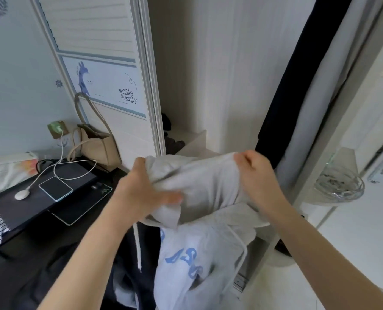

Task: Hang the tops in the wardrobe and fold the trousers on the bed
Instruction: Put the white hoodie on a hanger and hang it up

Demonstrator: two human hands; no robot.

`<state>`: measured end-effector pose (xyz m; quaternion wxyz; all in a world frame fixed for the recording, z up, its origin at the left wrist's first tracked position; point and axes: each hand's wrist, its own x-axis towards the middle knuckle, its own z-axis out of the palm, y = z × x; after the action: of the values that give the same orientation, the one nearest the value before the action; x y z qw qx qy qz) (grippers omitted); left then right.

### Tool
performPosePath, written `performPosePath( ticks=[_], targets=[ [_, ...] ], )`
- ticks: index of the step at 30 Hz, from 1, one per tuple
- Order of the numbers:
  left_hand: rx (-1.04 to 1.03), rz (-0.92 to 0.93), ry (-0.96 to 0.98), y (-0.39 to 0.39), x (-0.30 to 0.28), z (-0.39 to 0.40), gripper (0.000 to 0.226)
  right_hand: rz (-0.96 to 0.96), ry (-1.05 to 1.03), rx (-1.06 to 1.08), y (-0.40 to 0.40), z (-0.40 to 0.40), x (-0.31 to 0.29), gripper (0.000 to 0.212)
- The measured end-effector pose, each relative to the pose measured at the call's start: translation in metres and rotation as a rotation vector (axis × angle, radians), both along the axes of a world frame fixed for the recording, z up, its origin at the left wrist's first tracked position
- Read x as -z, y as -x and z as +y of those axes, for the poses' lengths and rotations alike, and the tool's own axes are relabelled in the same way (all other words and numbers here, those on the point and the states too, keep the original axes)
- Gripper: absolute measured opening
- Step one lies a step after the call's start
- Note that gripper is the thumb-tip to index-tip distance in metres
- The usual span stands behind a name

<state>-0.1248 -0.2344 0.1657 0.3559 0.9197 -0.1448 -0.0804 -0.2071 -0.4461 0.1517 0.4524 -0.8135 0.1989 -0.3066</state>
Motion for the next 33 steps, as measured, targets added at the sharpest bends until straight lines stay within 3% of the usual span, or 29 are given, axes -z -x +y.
performPosePath(
  ticks=[2, 5, 9, 11, 14, 16, 19, 21, 24, 28, 33],
  targets=[
    [0.054, -0.118, 0.007, -0.001, 0.019, -0.003, 0.075, -0.073, 0.034, 0.013, 0.001, 0.001, -0.017, 0.038],
    [-0.074, -0.284, 0.094, -0.02, 0.043, -0.001, 0.051, -0.137, 0.09, -0.038, 0.003, 0.009, -0.032, 0.033],
    [-0.134, -0.32, 0.078, -0.03, 0.053, -0.004, 0.039, -0.155, 0.249, -0.083, 0.005, 0.02, -0.037, 0.021],
    [-0.127, -0.138, 0.158, -0.037, 0.054, -0.007, 0.032, -0.17, 0.3, -0.016, 0.0, 0.017, -0.037, 0.02],
    [-0.075, 0.426, 0.615, -0.038, 0.043, -0.016, 0.015, -0.159, 0.401, 0.096, -0.01, -0.004, -0.033, 0.021],
    [0.043, 0.689, 0.761, -0.034, 0.034, -0.028, 0.023, -0.112, 0.46, 0.175, -0.015, -0.025, -0.027, 0.019],
    [0.195, 0.816, 0.873, -0.036, 0.018, -0.057, 0.052, -0.051, 0.457, 0.268, -0.015, -0.06, -0.017, 0.018],
    [0.163, 0.767, 0.932, -0.041, 0.006, -0.08, 0.067, -0.036, 0.381, 0.309, -0.013, -0.082, -0.014, 0.017],
    [0.126, 0.52, 0.986, -0.055, -0.011, -0.114, 0.025, -0.049, 0.248, 0.33, -0.019, -0.106, -0.01, 0.013],
    [0.178, 0.239, 0.932, -0.079, -0.025, -0.151, 0.02, -0.07, 0.239, 0.293, -0.042, -0.131, 0.001, 0.014],
    [0.143, 0.166, 0.936, -0.109, -0.033, -0.185, 0.02, 0.152, 0.119, 0.095, -0.087, -0.17, 0.001, 0.018]
  ],
)
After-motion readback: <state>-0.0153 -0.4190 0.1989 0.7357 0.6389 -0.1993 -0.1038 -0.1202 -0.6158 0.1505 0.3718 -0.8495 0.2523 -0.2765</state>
